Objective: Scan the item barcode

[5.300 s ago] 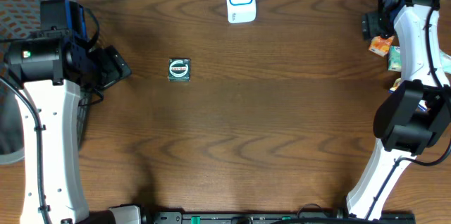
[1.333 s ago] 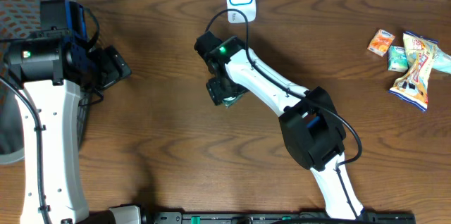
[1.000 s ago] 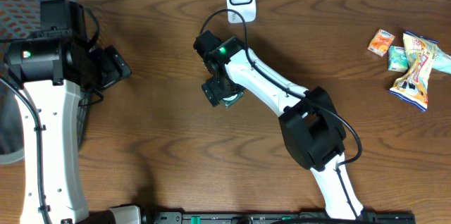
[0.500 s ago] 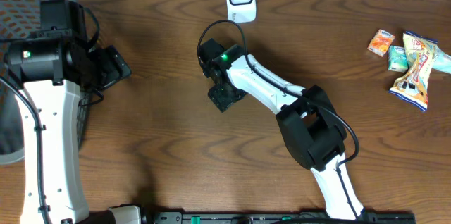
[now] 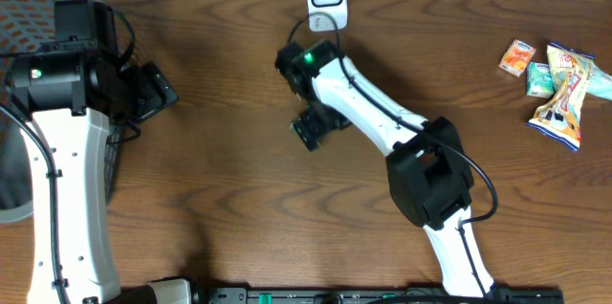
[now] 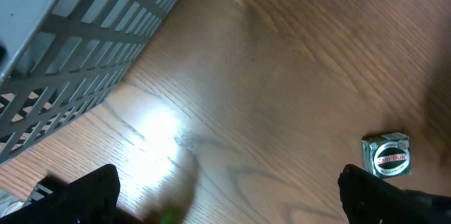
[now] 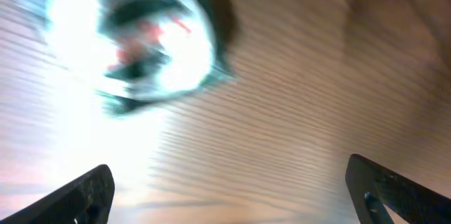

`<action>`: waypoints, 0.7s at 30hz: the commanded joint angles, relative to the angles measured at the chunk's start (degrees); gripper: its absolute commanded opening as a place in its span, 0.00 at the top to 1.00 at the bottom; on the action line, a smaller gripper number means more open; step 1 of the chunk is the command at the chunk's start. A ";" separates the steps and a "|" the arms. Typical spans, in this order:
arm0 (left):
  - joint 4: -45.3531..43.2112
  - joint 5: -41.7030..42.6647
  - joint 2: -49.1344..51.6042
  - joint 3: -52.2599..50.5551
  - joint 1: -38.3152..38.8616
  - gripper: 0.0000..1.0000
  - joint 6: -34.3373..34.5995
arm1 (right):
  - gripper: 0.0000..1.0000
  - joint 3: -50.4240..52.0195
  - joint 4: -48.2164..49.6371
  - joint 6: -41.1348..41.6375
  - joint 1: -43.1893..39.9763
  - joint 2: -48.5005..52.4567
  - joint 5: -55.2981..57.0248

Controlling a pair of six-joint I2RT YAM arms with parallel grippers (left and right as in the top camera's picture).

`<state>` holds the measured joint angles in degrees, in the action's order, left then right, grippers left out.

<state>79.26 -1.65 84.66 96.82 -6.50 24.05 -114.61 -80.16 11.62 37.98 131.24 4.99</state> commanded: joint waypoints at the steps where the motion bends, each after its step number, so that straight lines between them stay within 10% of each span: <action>1: 0.17 -0.33 0.37 -0.22 -0.13 0.02 0.26 | 0.01 -2.64 0.85 4.22 0.28 -0.35 -18.99; 4: 0.17 -0.33 0.37 -0.22 -0.13 0.02 0.28 | 0.22 -2.47 7.06 7.30 0.37 -0.35 -23.28; 8: 0.17 -0.31 0.37 -0.22 -0.13 0.02 0.26 | 0.03 -1.36 13.25 25.77 0.37 -0.35 -19.98; 11: 0.17 -0.31 0.37 -0.22 -0.13 0.02 0.26 | 0.25 -0.87 14.64 34.93 0.26 -0.35 -13.84; 21: 0.17 -0.31 0.37 -0.22 -0.13 0.02 0.26 | 0.01 0.76 13.97 55.74 0.42 -0.28 -2.12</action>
<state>79.26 -1.65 84.66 96.82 -6.50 24.03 -115.44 -65.95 58.37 38.33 131.22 -2.52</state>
